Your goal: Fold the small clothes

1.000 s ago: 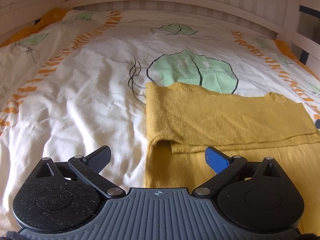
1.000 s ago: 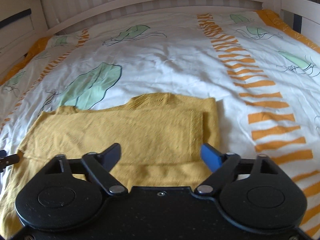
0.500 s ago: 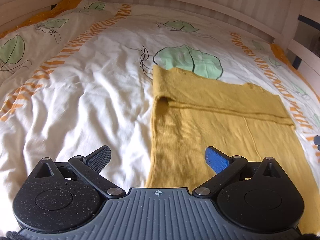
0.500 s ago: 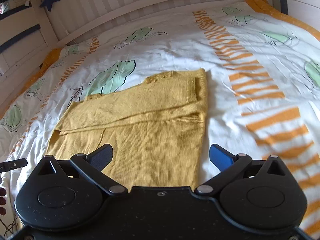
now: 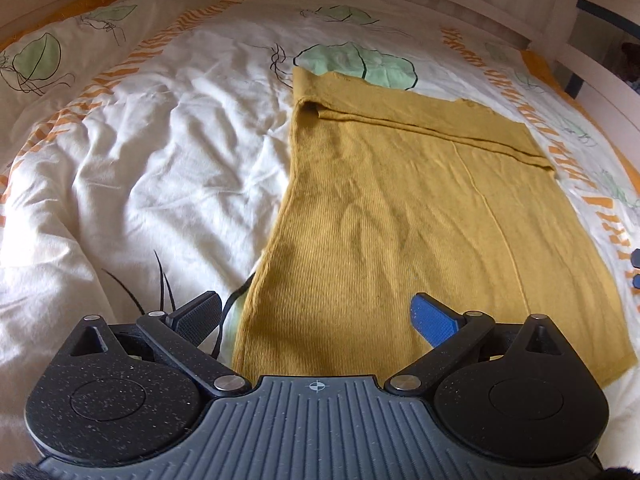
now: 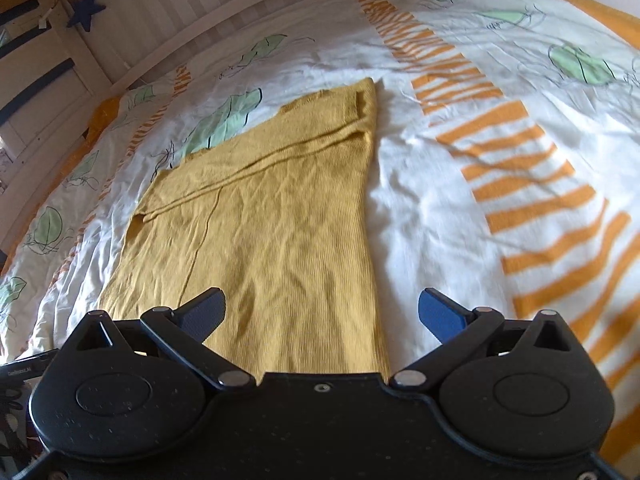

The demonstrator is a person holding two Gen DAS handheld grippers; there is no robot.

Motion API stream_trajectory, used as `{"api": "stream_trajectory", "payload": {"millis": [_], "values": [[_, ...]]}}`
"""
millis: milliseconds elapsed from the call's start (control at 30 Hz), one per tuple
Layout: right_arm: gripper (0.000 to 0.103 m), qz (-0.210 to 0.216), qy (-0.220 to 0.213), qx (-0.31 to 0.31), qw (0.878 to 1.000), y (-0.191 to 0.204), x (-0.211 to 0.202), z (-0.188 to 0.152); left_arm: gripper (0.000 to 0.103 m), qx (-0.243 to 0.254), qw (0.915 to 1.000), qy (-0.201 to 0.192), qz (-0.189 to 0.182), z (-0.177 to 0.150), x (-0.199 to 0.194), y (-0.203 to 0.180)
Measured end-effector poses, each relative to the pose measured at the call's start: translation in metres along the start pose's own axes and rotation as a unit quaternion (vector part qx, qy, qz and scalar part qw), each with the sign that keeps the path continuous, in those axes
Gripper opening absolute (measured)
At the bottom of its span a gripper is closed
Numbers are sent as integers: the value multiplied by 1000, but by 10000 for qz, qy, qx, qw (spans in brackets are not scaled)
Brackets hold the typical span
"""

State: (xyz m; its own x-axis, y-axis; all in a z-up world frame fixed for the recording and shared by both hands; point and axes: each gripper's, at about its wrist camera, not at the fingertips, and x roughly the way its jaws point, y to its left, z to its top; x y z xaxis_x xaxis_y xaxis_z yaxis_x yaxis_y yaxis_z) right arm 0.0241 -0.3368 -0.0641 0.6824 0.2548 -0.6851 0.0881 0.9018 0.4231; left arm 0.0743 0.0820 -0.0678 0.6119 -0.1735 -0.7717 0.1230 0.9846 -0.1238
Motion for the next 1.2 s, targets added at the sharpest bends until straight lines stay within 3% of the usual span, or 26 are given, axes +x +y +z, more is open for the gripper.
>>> {"api": "stream_trajectory", "payload": {"millis": [367, 933, 1200], "values": [[103, -33, 673, 439, 9968, -11, 6, -34, 102, 15, 9989, 440, -134, -25, 17, 11], [103, 147, 852, 165, 9961, -14, 11, -45, 102, 41, 9986, 440, -286, -27, 20, 15], [103, 454, 986, 321, 9936, -18, 6, -46, 101, -59, 9957, 617, -686, -25, 15, 24]]}}
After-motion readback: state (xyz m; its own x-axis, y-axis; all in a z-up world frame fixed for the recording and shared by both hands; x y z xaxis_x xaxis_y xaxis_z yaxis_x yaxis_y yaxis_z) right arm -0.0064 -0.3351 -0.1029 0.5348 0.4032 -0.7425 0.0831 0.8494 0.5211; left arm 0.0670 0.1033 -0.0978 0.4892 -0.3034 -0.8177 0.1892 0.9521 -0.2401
